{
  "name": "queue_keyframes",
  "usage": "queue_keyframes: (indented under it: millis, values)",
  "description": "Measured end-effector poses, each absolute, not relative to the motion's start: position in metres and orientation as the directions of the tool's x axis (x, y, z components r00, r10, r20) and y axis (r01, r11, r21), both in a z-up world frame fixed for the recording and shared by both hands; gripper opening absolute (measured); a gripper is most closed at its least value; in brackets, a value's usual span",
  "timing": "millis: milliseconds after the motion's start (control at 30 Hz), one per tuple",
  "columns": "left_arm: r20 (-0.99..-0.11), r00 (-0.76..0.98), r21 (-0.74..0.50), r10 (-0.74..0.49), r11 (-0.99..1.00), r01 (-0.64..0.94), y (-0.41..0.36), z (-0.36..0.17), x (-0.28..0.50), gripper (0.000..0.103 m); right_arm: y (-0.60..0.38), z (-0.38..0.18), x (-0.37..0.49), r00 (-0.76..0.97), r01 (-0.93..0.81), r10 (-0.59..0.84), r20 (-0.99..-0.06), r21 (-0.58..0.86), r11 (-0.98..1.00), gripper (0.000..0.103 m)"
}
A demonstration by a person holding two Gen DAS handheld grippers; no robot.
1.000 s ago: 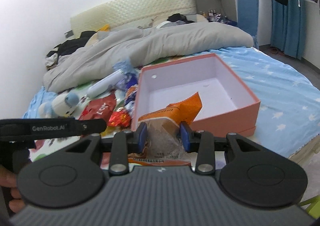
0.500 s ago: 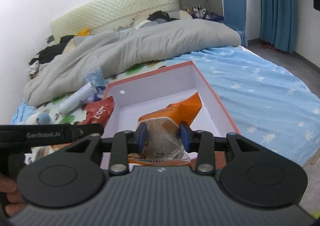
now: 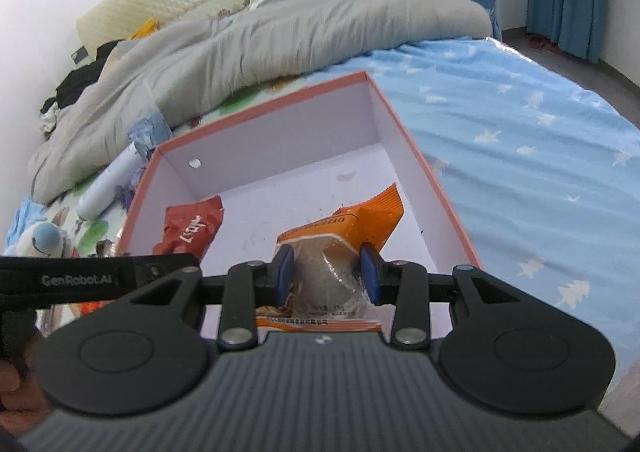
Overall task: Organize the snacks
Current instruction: 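Carry both packets over the pink box and open both tools to drop them, then raise both tools away from the box back toward the snack pile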
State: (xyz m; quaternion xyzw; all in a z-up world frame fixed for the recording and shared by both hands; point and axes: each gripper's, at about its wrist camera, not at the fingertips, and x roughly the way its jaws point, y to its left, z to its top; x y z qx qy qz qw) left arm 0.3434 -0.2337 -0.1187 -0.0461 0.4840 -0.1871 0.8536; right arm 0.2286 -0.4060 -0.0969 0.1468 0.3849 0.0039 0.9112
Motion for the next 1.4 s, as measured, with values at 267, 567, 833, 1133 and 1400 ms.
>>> queue_keyframes:
  millis: [267, 567, 833, 1133, 1400]
  values:
    - [-0.781, 0.512, -0.252, -0.356, 0.931, 0.262, -0.241, -0.116, 0.344, 0.059, -0.421, -0.105, 0.234, 0.683, 0.134, 0.144, -0.716, 0.316, 0.939, 0.064]
    - [-0.743, 0.56, -0.233, -0.366, 0.926, 0.296, -0.236, -0.081, 0.31, 0.059, -0.424, -0.086, 0.204, 0.722, 0.149, 0.129, -0.68, 0.335, 0.93, 0.064]
    - [-0.698, 0.602, -0.239, -0.388, 0.918, 0.316, -0.213, -0.042, 0.254, 0.059, -0.404, -0.053, 0.161, 0.768, 0.118, 0.135, -0.626, 0.345, 0.931, 0.064]
    - [-0.655, 0.639, -0.239, -0.402, 0.913, 0.33, -0.178, -0.014, 0.173, 0.059, -0.378, -0.029, 0.097, 0.815, 0.084, 0.14, -0.562, 0.353, 0.932, 0.064]
    - [-0.643, 0.654, -0.241, -0.399, 0.916, 0.321, -0.153, -0.017, 0.113, 0.059, -0.358, -0.021, 0.043, 0.838, 0.032, 0.164, -0.52, 0.347, 0.937, 0.064]
